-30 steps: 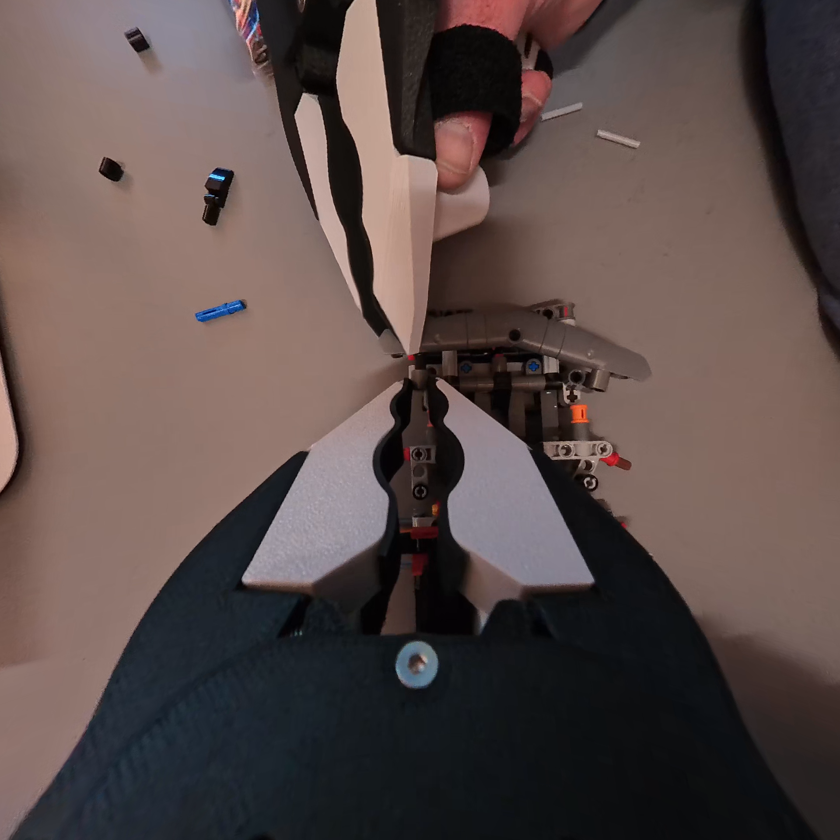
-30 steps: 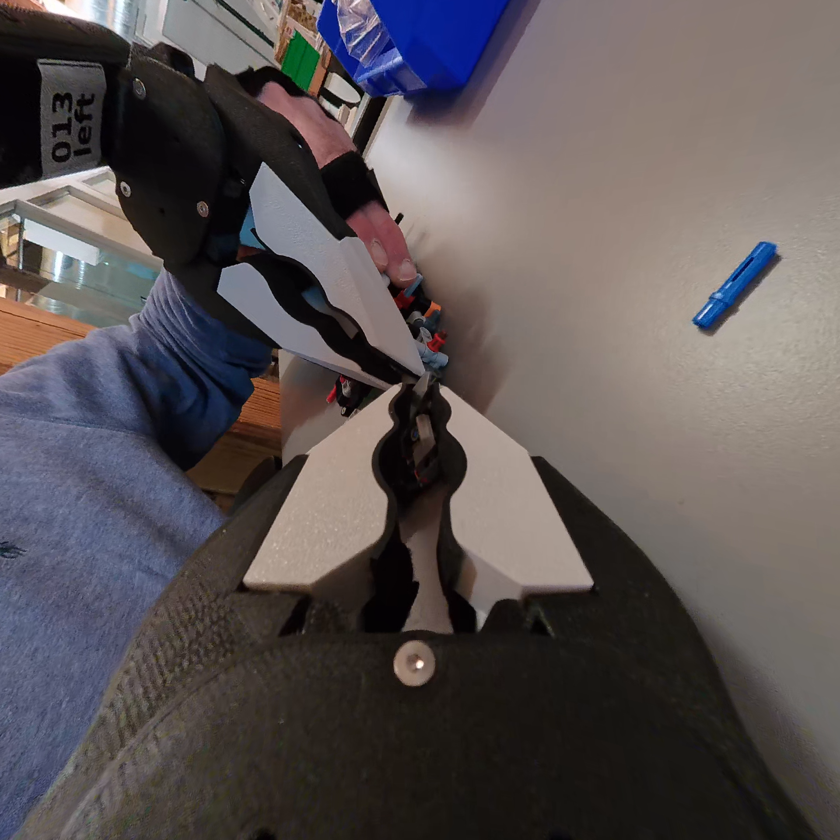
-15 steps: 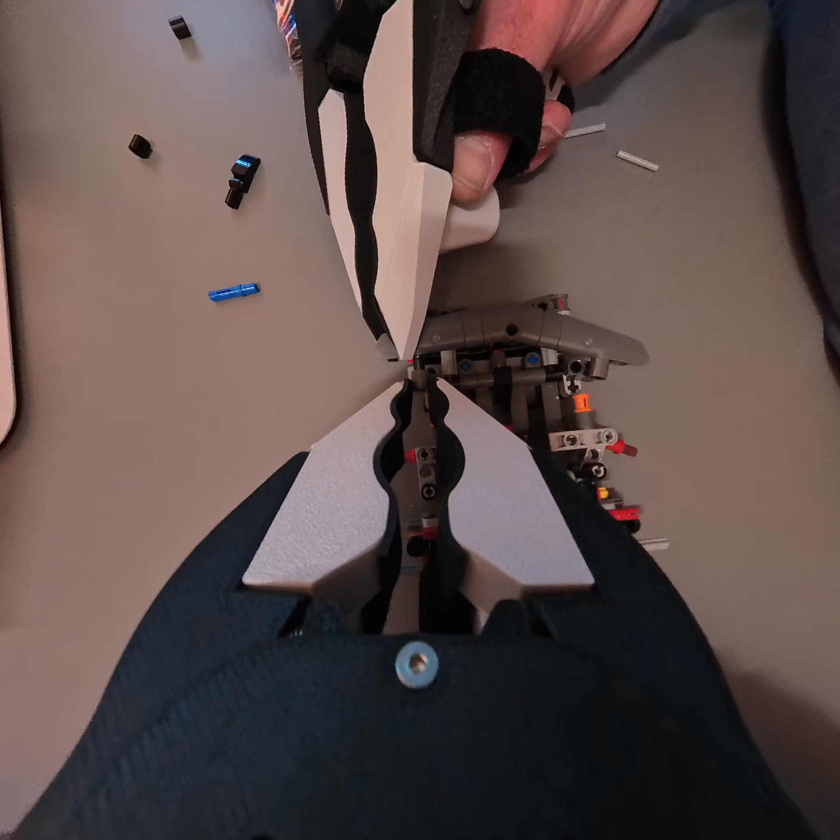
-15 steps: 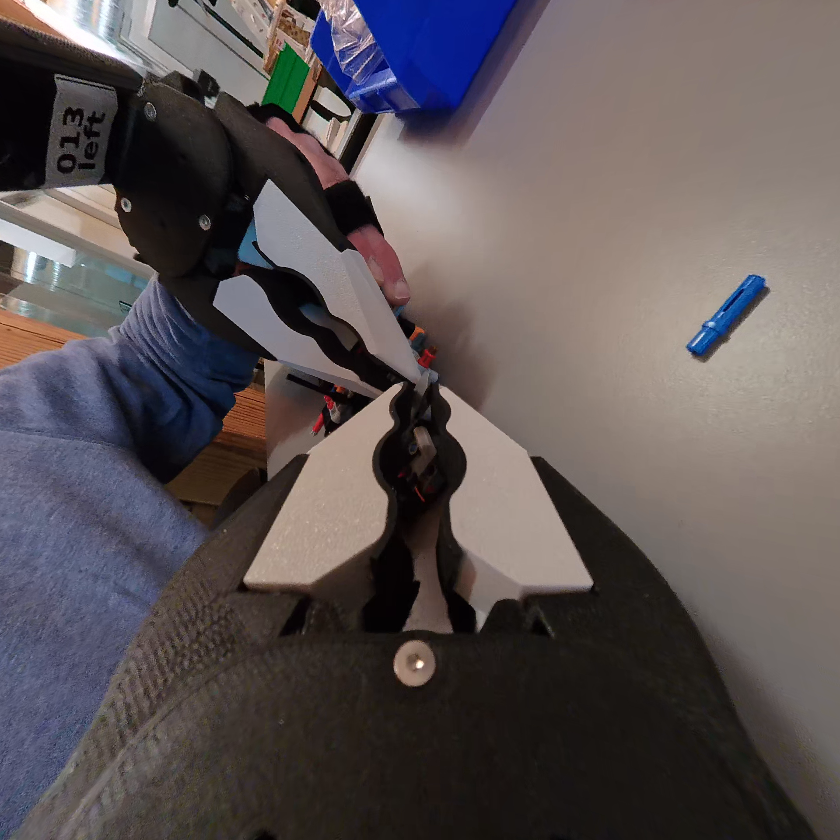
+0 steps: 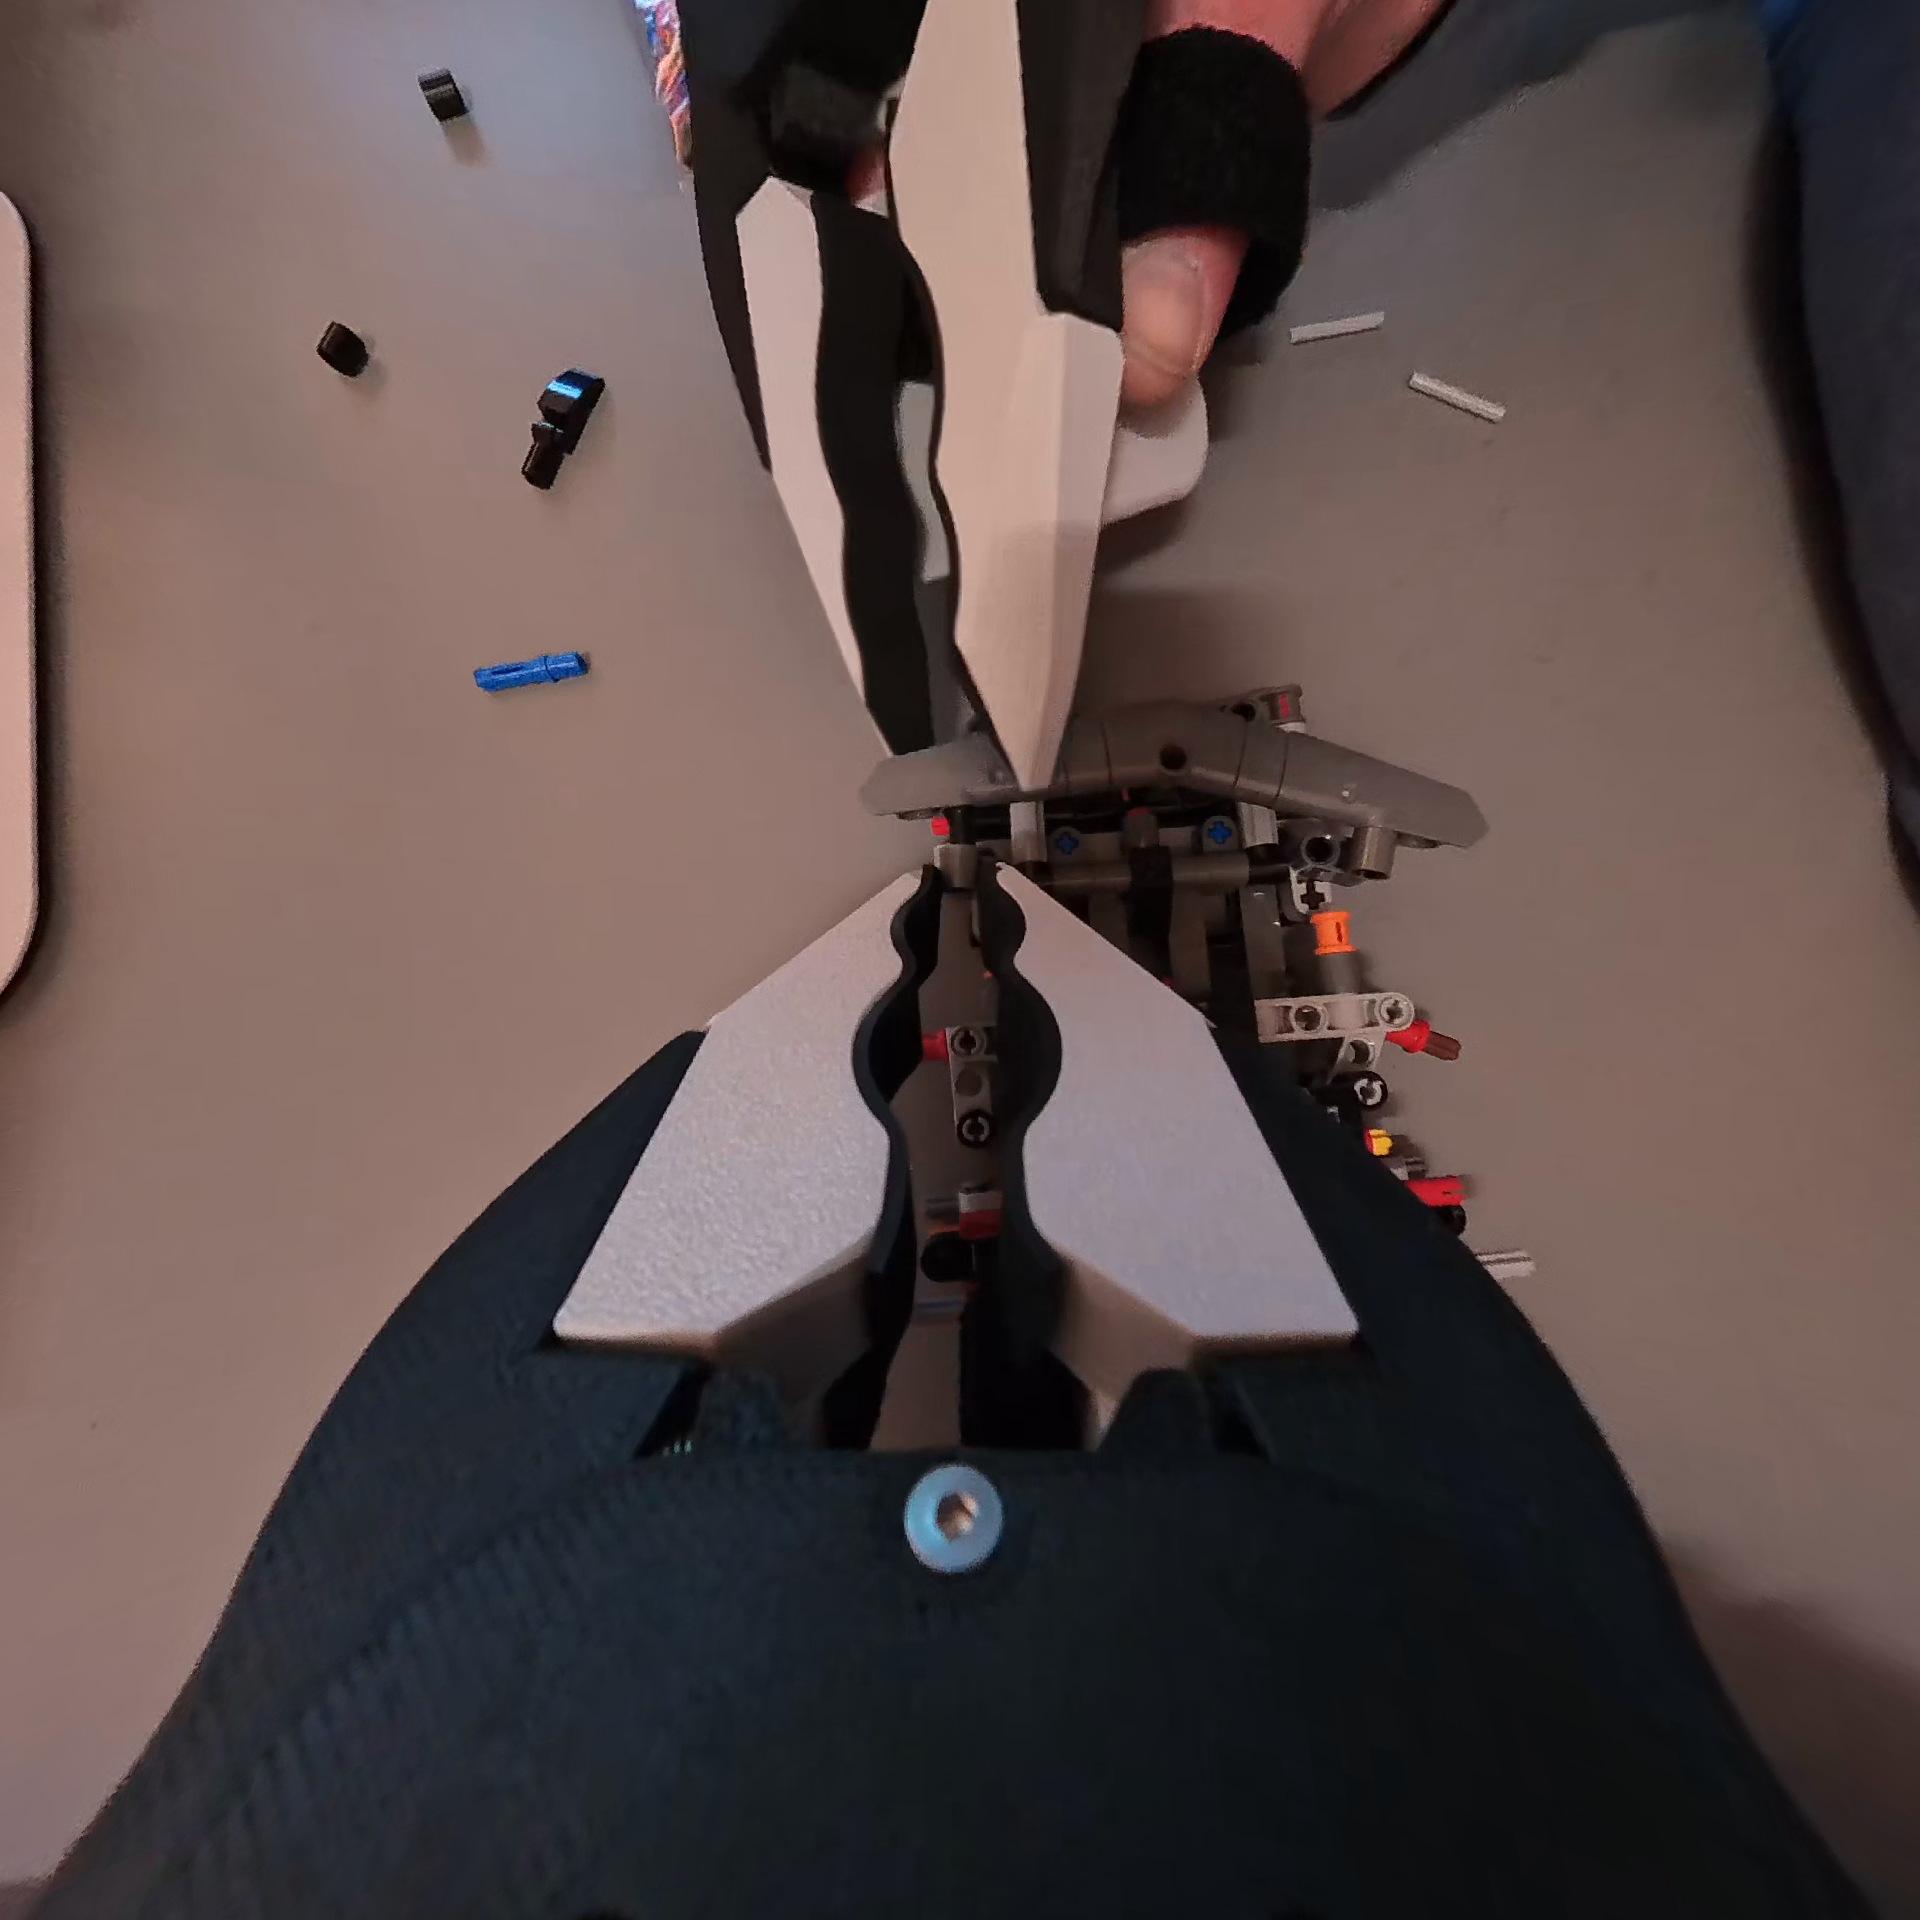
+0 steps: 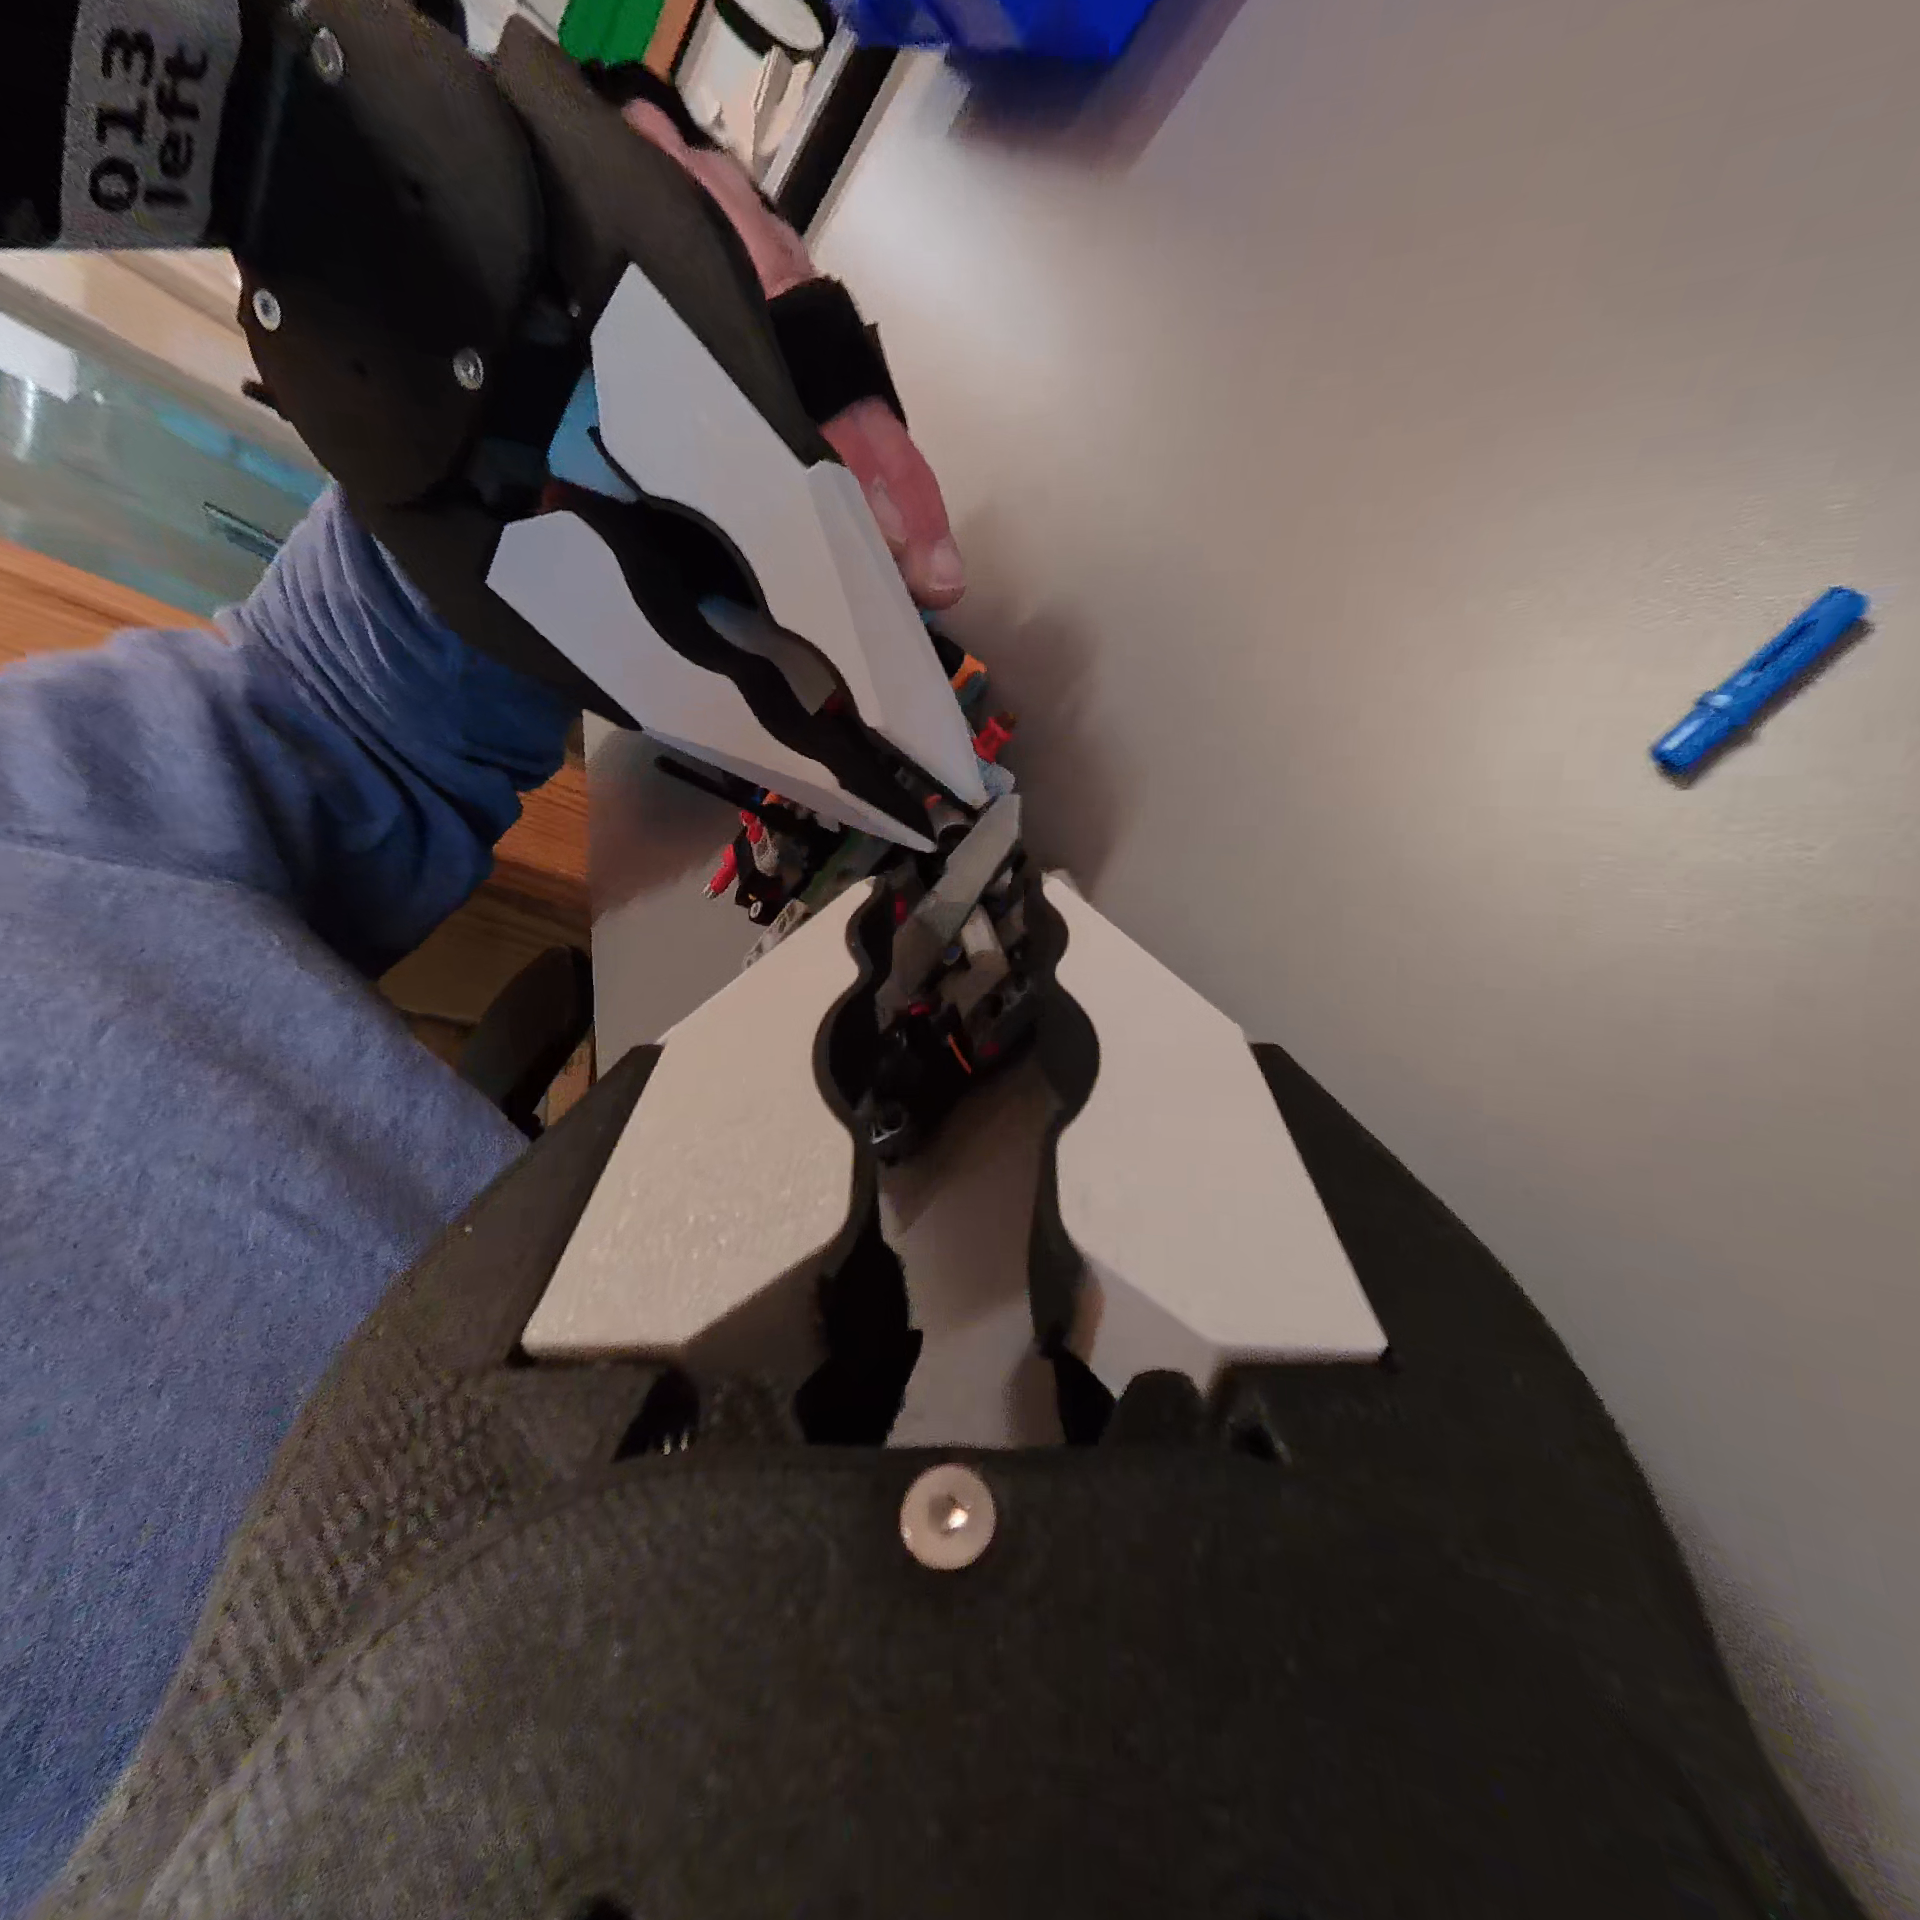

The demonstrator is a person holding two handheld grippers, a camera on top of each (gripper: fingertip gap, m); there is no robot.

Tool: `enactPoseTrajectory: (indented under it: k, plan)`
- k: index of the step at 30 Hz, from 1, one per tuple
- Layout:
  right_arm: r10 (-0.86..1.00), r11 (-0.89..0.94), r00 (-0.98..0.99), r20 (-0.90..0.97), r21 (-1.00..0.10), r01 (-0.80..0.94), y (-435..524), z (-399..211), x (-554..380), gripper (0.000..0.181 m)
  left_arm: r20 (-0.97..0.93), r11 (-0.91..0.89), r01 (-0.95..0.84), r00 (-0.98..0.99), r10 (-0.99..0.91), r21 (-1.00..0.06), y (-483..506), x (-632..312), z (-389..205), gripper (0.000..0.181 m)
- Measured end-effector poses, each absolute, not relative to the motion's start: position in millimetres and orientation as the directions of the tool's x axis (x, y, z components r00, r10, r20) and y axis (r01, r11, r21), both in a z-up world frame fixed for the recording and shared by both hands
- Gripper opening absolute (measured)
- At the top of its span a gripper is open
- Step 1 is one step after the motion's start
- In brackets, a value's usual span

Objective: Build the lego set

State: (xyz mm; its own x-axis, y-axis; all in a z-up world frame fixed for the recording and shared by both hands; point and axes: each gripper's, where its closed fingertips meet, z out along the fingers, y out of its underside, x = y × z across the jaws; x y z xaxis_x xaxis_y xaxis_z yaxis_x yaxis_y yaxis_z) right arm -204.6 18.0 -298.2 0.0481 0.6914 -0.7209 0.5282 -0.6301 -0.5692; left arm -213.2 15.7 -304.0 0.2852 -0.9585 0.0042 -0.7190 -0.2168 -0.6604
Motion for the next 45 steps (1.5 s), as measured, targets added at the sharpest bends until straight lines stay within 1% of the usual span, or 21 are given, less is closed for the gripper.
enactPoseTrajectory:
  k: [2,3,7,18,27,33,39,41,43,45]
  plan:
    - [0.698,-0.61,0.041,-0.715,-0.564,0.556,12,-301,-207,0.021,0.004,-0.214,-0.721,0.282,-0.959,-0.659,16,-213,-304,0.005]
    - [0.704,-0.605,0.043,-0.709,-0.567,0.559,11,-303,-208,0.017,0.002,-0.213,-0.722,0.281,-0.96,-0.658,16,-213,-304,0.005]
    - [0.683,-0.634,0.046,-0.728,-0.561,0.532,12,-302,-212,0.012,0.0,-0.218,-0.717,0.291,-0.957,-0.662,15,-214,-304,0.005]
    - [0.656,-0.704,0.11,-0.747,-0.552,0.447,17,-300,-212,0.007,-0.01,-0.227,-0.699,0.317,-0.948,-0.678,18,-215,-304,0.005]
    - [0.662,-0.716,0.147,-0.735,-0.562,0.414,20,-301,-215,0.005,-0.012,-0.251,-0.676,0.359,-0.933,-0.693,19,-215,-304,0.005]
    - [0.677,-0.713,0.168,-0.716,-0.583,0.39,23,-301,-217,0.006,-0.021,-0.27,-0.66,0.397,-0.917,-0.702,21,-216,-304,0.005]
    - [0.67,-0.717,0.162,-0.725,-0.575,0.393,23,-301,-217,0.006,-0.01,-0.303,-0.626,0.445,-0.896,-0.719,21,-216,-304,0.005]
    - [0.658,-0.72,0.145,-0.739,-0.561,0.408,22,-301,-216,0.01,-0.03,-0.294,-0.634,0.448,-0.893,-0.715,21,-215,-303,0.005]
    - [0.701,-0.678,0.142,-0.699,-0.593,0.434,23,-301,-214,0.015,-0.034,-0.286,-0.636,0.443,-0.896,-0.717,20,-213,-304,0.005]
    - [0.778,-0.594,0.143,-0.611,-0.642,0.485,25,-299,-210,0.023,-0.03,-0.286,-0.633,0.44,-0.897,-0.719,20,-211,-304,0.005]
